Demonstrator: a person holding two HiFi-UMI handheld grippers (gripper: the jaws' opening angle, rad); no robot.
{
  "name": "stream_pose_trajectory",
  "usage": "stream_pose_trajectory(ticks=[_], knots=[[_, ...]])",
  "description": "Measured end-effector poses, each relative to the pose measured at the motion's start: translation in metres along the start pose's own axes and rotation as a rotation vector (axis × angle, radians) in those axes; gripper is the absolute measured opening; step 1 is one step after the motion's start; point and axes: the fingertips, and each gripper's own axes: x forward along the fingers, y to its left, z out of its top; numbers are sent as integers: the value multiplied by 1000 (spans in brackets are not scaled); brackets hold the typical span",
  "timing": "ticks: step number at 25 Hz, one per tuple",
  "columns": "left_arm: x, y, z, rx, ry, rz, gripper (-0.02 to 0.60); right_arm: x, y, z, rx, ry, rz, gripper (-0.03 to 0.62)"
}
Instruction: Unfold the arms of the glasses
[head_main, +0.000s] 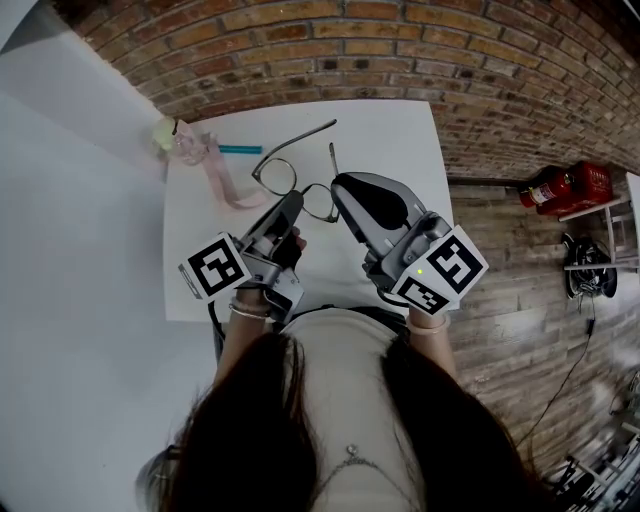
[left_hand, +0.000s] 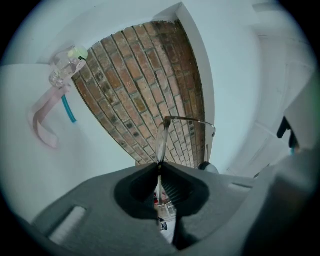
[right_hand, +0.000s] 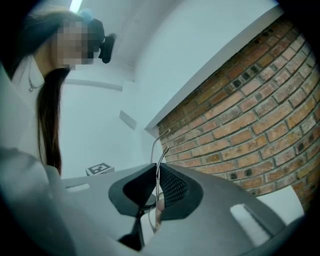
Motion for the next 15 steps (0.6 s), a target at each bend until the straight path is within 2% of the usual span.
stream_pose_trajectory(ticks=[4,7,10,15], knots=[[0,-1,1,-40,-15,-14,20,-1,-1,1,2,-6,-3,26],[-2,4,4,-23,-15,-3,20,-1,-1,2,6,-11,-2,26],[-1,-2,5,-81,-32,-36,20,-1,-1,3,10,-16,-2,26],[-2,-2,8,-95,-39,-44,20,-1,-2,5,12,-22,-2,26]])
